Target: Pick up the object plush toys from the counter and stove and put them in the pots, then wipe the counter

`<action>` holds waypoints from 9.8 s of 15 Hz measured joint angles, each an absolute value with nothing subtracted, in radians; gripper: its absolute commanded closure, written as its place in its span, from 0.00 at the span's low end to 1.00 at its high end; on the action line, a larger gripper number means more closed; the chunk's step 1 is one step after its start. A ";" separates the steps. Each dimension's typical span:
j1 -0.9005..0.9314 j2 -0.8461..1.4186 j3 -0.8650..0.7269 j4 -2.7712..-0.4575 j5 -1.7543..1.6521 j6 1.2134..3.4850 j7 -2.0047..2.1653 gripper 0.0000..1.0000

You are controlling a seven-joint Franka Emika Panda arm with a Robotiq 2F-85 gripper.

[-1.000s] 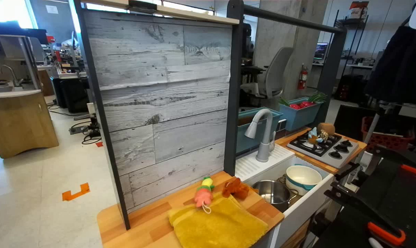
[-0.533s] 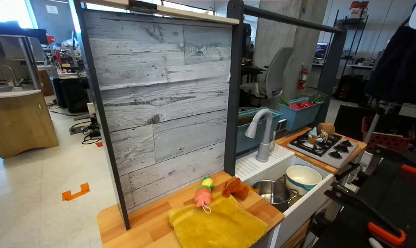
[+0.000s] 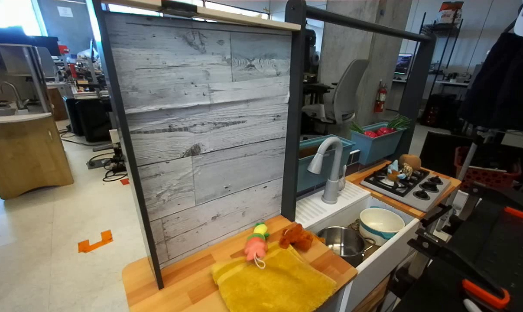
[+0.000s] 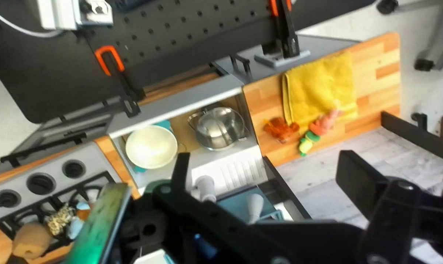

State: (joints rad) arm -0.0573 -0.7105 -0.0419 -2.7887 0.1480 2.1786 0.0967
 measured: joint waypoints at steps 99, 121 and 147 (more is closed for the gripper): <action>0.528 0.803 -0.089 -1.935 0.008 2.698 0.789 0.98; 0.307 0.509 -0.163 -2.247 -0.008 2.822 0.766 0.00; 0.487 0.760 -0.183 -2.064 -0.030 2.796 0.685 0.00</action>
